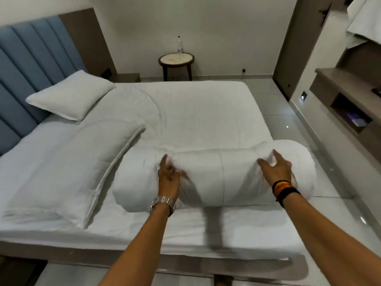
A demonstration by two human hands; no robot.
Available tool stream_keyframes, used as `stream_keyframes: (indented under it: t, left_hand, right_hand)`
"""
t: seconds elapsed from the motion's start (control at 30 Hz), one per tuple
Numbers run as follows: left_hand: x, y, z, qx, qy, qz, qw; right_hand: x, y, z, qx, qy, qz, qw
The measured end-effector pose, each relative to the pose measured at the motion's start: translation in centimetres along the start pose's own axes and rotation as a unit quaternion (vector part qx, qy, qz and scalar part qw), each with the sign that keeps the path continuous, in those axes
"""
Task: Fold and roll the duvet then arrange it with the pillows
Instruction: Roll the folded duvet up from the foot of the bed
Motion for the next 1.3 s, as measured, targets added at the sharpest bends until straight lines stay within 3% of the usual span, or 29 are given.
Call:
stream_keyframes:
  t: [0.07, 0.1, 0.13, 0.2, 0.3, 0.43, 0.67, 0.8, 0.9, 0.97, 1.13, 1.3]
  left_hand:
    - [-0.7, -1.6, -2.9, -0.016, -0.068, -0.204, 0.976]
    - [-1.7, -2.4, -4.8, -0.004, -0.085, -0.323, 0.943]
    - [-2.7, -3.1, -6.6, 0.007, -0.091, -0.417, 0.904]
    - [-4.0, -4.7, -9.9, 0.029, -0.121, -0.497, 0.859]
    - [-4.1, -7.4, -14.0, 0.069, -0.177, -0.522, 0.831]
    - [-3.0, -11.1, -20.9, 0.128, -0.176, -0.531, 0.819]
    - [-11.9, -17.7, -29.6, 0.035, -0.140, -0.598, 0.788]
    - [-8.4, -16.7, -29.7, 0.030, -0.141, -0.605, 0.783]
    - [-4.8, -12.0, -29.7, 0.124, -0.148, -0.588, 0.786]
    - [-4.8, -9.0, -29.7, 0.159, -0.104, -0.580, 0.792]
    - [-9.3, -11.9, -30.8, 0.085, -0.048, -0.596, 0.797]
    - [-9.6, -11.2, -31.4, 0.074, -0.027, -0.594, 0.801]
  right_hand:
    - [-0.5, -1.6, -2.4, -0.042, 0.103, 0.221, 0.969]
    - [-0.6, -3.0, -3.4, -0.055, 0.163, 0.304, 0.937]
    - [-0.5, -4.6, -4.2, -0.076, 0.212, 0.348, 0.910]
    - [0.9, -8.0, -6.2, -0.113, 0.264, 0.386, 0.877]
    - [3.0, -10.9, -10.1, -0.123, 0.250, 0.410, 0.869]
    - [5.1, -13.7, -16.8, -0.139, 0.257, 0.417, 0.860]
    - [13.5, -22.7, -21.1, -0.219, 0.207, 0.453, 0.839]
    - [9.5, -20.5, -23.0, -0.216, 0.243, 0.456, 0.828]
    - [6.4, -16.0, -26.0, -0.167, 0.296, 0.426, 0.839]
    - [7.0, -14.4, -27.8, -0.182, 0.278, 0.445, 0.832]
    - [14.7, -17.8, -27.0, -0.267, 0.177, 0.429, 0.845]
    - [11.5, -16.3, -27.9, -0.289, 0.163, 0.404, 0.853]
Point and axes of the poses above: each hand's wrist, its own z-axis away from the middle knuckle, its own y-axis out of the back of the hand, x = y × z, the point moved 5 cm from there along -z, towards the middle knuckle, and after that the axes turned 11 degrees about y, right-handed, at the moved point
